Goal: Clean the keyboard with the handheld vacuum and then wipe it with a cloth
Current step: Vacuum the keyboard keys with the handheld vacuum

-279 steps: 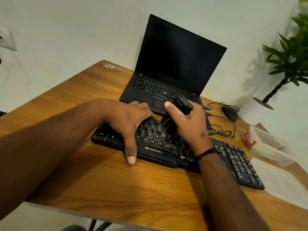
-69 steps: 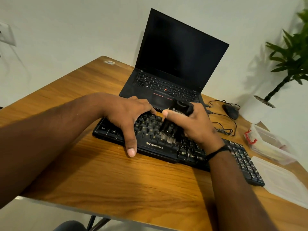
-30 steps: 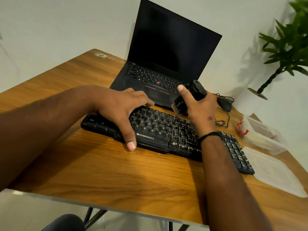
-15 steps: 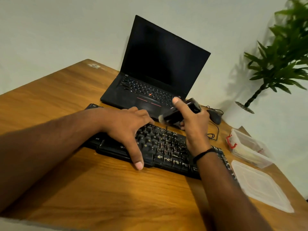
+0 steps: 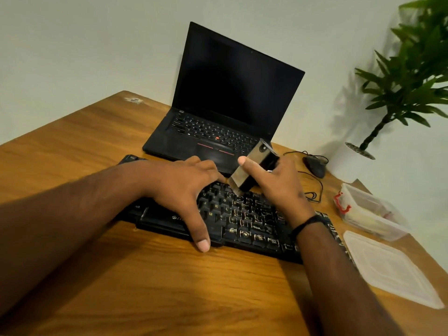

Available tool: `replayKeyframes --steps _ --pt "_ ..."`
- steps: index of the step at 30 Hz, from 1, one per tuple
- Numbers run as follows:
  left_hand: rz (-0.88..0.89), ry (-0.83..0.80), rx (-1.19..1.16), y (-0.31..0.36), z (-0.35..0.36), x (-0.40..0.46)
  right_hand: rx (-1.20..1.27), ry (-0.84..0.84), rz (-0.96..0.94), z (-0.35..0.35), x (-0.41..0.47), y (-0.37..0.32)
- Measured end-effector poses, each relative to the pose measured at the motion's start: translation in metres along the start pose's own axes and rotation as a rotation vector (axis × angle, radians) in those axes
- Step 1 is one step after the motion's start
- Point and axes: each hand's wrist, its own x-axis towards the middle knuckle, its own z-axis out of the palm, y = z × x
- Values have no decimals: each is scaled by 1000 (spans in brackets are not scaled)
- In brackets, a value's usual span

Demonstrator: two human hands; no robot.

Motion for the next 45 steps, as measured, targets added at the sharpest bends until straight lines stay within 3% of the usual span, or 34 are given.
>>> replayKeyframes --steps 4,9,15,19,25,28,31,35,40,43,45 --pt "-7 7 -5 2 0 -1 81 -5 -97 2 -2 -4" --pt "-37 -8 -14 3 1 -2 37 -228 -64 -18 -2 -1" --pt "-64 -2 -29 6 -1 -2 110 -186 -71 -12 -8 -3" --pt "-80 -3 -67 7 -1 -2 90 -230 32 -25 -7 -5" --pt "-112 7 -134 10 -2 -3 -12 -253 -122 -12 -10 -8" --pt "-107 4 -112 11 -3 -4 -127 -121 -101 -16 -2 -3" --pt "-106 2 -88 11 -3 -4 -57 -46 -152 -13 -4 0" --pt "-118 -6 -96 11 -3 -4 -117 -174 -141 -3 -3 -5" --pt "-115 -9 -94 12 -2 -3 -48 -61 -172 -4 -5 -8" --pt "-117 -9 -100 11 -3 -3 -25 -133 -68 -9 -5 -7" --pt "-108 -3 -98 12 -2 -3 -22 -73 -30 -18 -4 -6"
